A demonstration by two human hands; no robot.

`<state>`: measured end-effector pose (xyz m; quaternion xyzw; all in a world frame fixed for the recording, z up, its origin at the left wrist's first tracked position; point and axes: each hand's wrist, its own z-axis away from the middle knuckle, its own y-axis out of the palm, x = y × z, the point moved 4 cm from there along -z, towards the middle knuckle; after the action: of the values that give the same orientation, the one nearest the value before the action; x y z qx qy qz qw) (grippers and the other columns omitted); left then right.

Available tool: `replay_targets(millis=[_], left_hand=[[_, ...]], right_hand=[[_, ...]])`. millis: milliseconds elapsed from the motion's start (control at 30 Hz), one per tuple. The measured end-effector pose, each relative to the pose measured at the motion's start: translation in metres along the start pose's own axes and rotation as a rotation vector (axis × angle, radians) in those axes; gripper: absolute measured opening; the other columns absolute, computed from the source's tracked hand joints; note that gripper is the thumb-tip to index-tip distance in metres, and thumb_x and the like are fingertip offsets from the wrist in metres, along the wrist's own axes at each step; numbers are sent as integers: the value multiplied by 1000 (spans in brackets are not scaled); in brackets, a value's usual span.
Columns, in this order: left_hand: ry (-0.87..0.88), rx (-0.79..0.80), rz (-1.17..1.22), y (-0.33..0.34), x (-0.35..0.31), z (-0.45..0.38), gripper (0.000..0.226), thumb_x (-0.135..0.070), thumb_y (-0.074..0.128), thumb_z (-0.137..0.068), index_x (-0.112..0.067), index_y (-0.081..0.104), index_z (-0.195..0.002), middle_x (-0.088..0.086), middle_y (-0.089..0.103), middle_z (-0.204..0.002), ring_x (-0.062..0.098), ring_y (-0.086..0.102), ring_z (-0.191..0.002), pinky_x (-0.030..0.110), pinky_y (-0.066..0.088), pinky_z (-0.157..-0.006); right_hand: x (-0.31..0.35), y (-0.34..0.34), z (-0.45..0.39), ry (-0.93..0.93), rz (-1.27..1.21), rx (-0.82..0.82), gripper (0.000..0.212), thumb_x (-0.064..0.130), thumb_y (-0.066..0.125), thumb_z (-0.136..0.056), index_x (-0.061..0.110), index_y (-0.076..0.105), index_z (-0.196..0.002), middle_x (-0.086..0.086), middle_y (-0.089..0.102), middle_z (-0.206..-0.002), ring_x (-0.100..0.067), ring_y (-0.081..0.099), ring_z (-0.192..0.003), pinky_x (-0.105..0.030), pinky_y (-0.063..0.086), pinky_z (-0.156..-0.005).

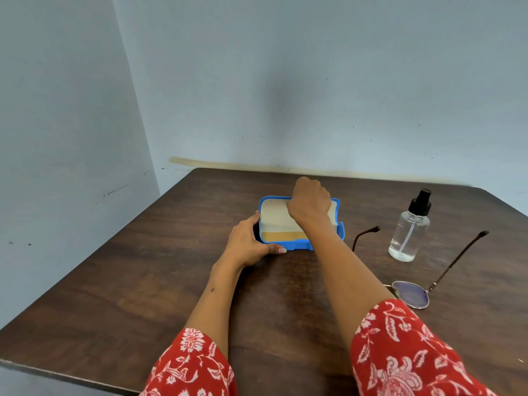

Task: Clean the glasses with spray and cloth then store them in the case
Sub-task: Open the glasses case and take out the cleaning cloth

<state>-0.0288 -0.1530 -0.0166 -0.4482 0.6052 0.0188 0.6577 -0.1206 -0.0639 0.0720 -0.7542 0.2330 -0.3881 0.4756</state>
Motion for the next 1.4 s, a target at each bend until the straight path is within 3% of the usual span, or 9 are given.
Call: replay_targets(millis=[100,200,267,467,633,1000,1167,1400], left_hand=[[-8,-4,-13,0,0,0,109,-28,88,-58,-13,27,-146,2,32,-152,23,30,-139,43,29,-114],[-9,-10,-4,0,0,1,107,-26,88,-59,-14,28,-146,3,31,-153,22,30,-139,43,29,-114],[0,-15,-15,-3,0,1,104,-25,88,-60,-15,30,-145,3,31,-153,23,31,-139,42,30,-113],[19,-29,-15,-9,-2,4,100,-20,87,-62,-13,31,-145,5,36,-150,23,35,-136,34,31,-108],[15,-14,-14,-9,-1,2,102,-20,87,-62,-12,29,-145,5,34,-151,23,35,-136,34,31,-109],[14,-6,11,-9,2,1,102,-18,87,-62,-11,29,-145,5,34,-151,22,34,-137,35,30,-111],[10,2,7,-8,2,0,102,-19,86,-63,-12,27,-146,5,31,-152,23,33,-138,36,29,-111],[6,-8,-15,-8,3,-2,104,-22,86,-64,-13,24,-147,4,31,-152,23,29,-140,39,28,-114]], right_hand=[[4,-7,8,0,95,-50,25,7,60,-83,8,56,-108,-13,55,-118,-30,47,-113,-37,37,-94],[-1,-27,23,70,84,-167,23,10,59,-85,10,56,-108,-10,55,-116,-27,50,-109,-33,41,-80],[-9,-33,31,143,54,-101,21,9,59,-85,11,57,-105,-7,59,-110,-26,56,-104,-30,38,-70],[-27,-14,38,228,58,104,27,9,53,-88,10,54,-115,-9,57,-121,-26,55,-110,-30,36,-74],[-32,2,36,239,78,126,30,13,51,-90,9,54,-120,-9,54,-126,-25,53,-115,-30,42,-83],[-32,10,32,258,123,189,31,17,51,-90,11,55,-121,-9,55,-124,-24,52,-113,-29,36,-74],[-33,6,31,263,117,150,32,17,49,-92,10,53,-122,-9,54,-126,-24,52,-115,-30,39,-81],[-33,1,40,261,57,95,26,10,53,-89,9,56,-114,-10,57,-120,-28,54,-113,-31,36,-71]])
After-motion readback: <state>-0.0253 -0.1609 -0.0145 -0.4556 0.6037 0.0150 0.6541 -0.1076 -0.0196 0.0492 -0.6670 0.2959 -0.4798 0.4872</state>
